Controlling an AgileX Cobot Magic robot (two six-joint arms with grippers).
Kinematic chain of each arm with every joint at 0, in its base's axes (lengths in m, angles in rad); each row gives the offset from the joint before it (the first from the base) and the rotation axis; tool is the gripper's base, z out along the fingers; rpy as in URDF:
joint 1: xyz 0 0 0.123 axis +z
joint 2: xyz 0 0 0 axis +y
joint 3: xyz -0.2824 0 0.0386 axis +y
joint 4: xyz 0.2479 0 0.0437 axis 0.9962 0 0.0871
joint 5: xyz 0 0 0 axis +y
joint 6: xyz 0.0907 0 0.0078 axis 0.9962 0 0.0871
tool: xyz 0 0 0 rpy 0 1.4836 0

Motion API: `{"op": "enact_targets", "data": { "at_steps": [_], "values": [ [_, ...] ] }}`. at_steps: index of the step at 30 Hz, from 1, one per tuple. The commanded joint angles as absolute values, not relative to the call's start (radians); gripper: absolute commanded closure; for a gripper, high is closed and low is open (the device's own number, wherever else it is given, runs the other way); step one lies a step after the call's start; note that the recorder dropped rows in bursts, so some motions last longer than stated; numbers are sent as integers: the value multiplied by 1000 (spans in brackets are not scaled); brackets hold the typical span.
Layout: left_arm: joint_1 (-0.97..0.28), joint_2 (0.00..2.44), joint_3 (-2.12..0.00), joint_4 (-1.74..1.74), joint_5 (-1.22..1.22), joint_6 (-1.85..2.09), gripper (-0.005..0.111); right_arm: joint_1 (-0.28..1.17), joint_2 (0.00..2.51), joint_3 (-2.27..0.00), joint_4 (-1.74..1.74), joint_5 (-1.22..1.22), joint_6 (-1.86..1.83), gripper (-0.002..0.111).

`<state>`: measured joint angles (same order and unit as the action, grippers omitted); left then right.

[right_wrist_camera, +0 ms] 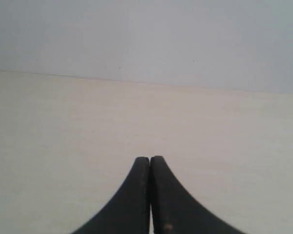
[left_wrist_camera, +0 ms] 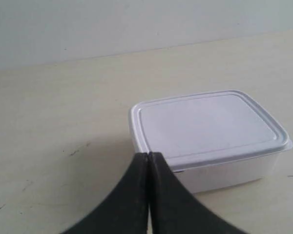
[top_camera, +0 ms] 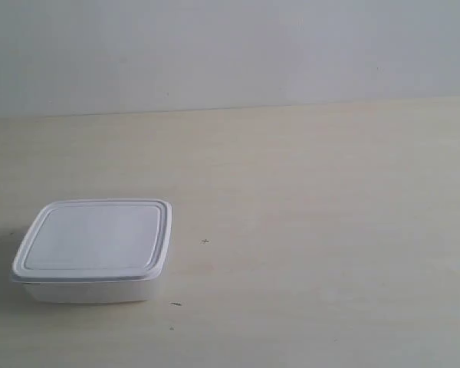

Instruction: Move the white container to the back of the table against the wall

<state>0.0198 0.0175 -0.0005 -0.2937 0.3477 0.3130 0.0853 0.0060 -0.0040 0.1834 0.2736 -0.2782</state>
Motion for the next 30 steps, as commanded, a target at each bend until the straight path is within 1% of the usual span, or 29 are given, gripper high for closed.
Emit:
{"op": "enact_targets", "data": {
  "at_steps": [1,6,8,12,14,15,18,21,23,24,25,26,28,30],
  "values": [
    [24,13,0,-302,346,315,107,82,0,0,185,267,-278,108],
    [24,13,0,-324,337,315,107,82,0,0,185,265,-278,108],
    [24,13,0,-435,308,307,107,82,0,0,188,240,-274,108],
    [24,13,0,-722,175,307,107,82,0,0,319,52,-187,108],
    [24,13,0,-859,97,307,107,82,0,0,368,-80,-173,108],
    [24,13,0,-951,43,307,107,82,0,0,410,-182,-171,108],
    [24,13,-1,-949,32,318,107,82,0,0,472,-287,-171,108],
    [24,13,-5,-953,41,309,107,82,0,0,472,-254,-165,108],
    [24,13,-6,-1002,56,309,107,82,0,0,472,-244,-49,108],
    [24,19,-15,-1017,66,309,107,82,0,0,472,-215,6,108],
    [24,36,-37,-1010,87,311,107,82,0,-17,472,-137,25,108],
    [24,83,-92,-967,131,313,107,82,27,-84,466,-19,17,108],
    [24,166,-185,-921,171,313,107,82,101,-168,451,75,-22,108],
    [24,311,-313,-892,261,313,107,82,240,-299,451,154,-22,108]
  ]
}}
